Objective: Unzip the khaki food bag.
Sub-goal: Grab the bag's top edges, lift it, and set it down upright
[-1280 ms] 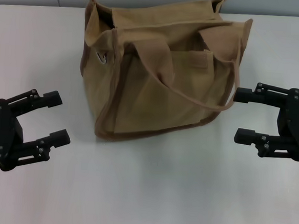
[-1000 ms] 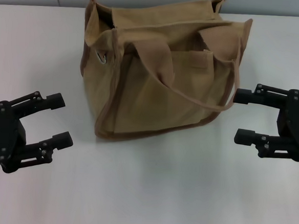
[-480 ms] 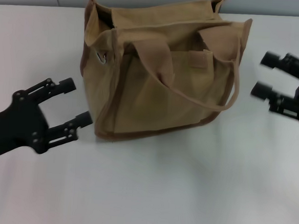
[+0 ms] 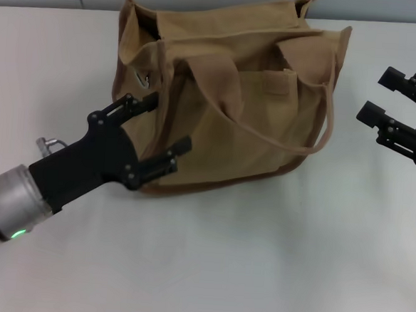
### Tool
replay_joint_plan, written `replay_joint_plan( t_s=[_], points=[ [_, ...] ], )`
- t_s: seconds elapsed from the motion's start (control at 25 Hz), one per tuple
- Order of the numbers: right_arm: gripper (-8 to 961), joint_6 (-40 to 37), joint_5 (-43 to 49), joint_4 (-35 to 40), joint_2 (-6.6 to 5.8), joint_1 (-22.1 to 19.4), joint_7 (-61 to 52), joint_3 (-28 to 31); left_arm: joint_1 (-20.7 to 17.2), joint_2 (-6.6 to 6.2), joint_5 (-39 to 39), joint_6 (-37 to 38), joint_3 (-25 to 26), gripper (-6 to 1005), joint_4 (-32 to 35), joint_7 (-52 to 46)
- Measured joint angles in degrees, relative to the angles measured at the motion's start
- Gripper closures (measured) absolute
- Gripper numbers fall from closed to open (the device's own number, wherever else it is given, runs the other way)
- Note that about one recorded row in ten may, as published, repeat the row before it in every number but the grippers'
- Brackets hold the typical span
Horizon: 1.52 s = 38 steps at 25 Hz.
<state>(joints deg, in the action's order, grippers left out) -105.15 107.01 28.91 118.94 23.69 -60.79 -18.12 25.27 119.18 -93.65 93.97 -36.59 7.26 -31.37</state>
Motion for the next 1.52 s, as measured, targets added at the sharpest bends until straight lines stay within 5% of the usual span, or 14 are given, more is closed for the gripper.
replay_joint_plan(
  t_s=[0.24, 0.52, 0.96, 1.32, 1.52],
  points=[
    [169, -0.52, -0.44, -0.69, 0.11, -0.87, 0.08, 0.19, 3.2, 0.0, 2.79, -6.48, 4.8, 318, -8.0, 9.26],
    [169, -0.55, -0.67, -0.7, 0.15, -1.24, 0.1, 0.23, 3.4, -0.01, 2.85, -5.94, 5.07, 340, -8.64, 13.13],
    [169, -0.59, -0.89, -0.79, 0.15, -1.41, 0.15, 0.28, 3.62, -0.01, 2.88, -5.37, 7.19, 565, -10.21, 13.44],
    [169, -0.59, -1.37, -0.79, 0.15, -1.63, 0.15, 0.28, 3.27, -0.07, 2.82, -4.32, 8.76, 876, -9.81, 13.2],
    [169, -0.59, -1.43, -0.79, 0.15, -1.63, 0.15, 0.28, 2.11, -0.59, 2.76, -0.85, 14.14, 936, -0.94, 4.9]
  ],
)
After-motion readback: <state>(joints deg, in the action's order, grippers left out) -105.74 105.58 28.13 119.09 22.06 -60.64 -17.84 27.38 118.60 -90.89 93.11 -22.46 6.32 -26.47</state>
